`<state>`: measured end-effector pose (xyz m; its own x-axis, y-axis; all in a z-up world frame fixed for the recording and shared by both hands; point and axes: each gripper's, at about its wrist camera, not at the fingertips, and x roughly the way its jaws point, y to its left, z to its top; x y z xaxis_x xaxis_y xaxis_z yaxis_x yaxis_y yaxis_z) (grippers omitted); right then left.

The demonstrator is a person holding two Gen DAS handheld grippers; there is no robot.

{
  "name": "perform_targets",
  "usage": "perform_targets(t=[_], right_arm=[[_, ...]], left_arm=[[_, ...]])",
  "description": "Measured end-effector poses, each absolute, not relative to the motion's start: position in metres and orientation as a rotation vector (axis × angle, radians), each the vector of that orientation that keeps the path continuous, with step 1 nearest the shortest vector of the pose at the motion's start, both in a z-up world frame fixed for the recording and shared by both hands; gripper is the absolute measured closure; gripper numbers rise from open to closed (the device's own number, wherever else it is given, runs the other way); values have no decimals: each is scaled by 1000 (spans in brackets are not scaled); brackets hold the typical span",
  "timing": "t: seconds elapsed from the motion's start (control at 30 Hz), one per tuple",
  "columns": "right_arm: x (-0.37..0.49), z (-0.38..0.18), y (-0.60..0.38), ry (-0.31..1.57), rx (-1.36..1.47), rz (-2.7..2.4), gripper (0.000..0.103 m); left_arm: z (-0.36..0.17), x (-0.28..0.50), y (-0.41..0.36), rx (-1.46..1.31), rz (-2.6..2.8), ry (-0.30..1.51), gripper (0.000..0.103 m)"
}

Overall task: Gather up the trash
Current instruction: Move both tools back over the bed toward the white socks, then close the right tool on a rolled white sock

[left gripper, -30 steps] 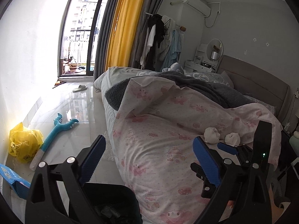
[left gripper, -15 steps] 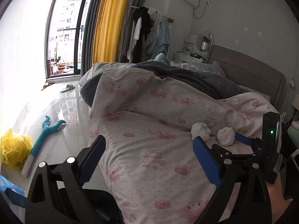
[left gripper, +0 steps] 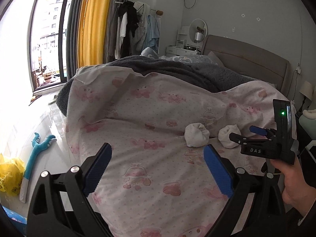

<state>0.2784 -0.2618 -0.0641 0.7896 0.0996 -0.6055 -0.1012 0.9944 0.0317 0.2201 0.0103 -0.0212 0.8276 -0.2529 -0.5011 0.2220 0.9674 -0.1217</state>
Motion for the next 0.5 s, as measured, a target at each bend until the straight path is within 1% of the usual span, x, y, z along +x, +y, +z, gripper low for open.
perform_targets(t=[0.2,0.5], right_arm=[[289,-72,-278,687,-10,157,3],[305,-85,-277,740,-90,279,3]], left_arm=[[-27,236,-11,-20,-295,545,7],[-41,270,-29,-43,-340,592,7]])
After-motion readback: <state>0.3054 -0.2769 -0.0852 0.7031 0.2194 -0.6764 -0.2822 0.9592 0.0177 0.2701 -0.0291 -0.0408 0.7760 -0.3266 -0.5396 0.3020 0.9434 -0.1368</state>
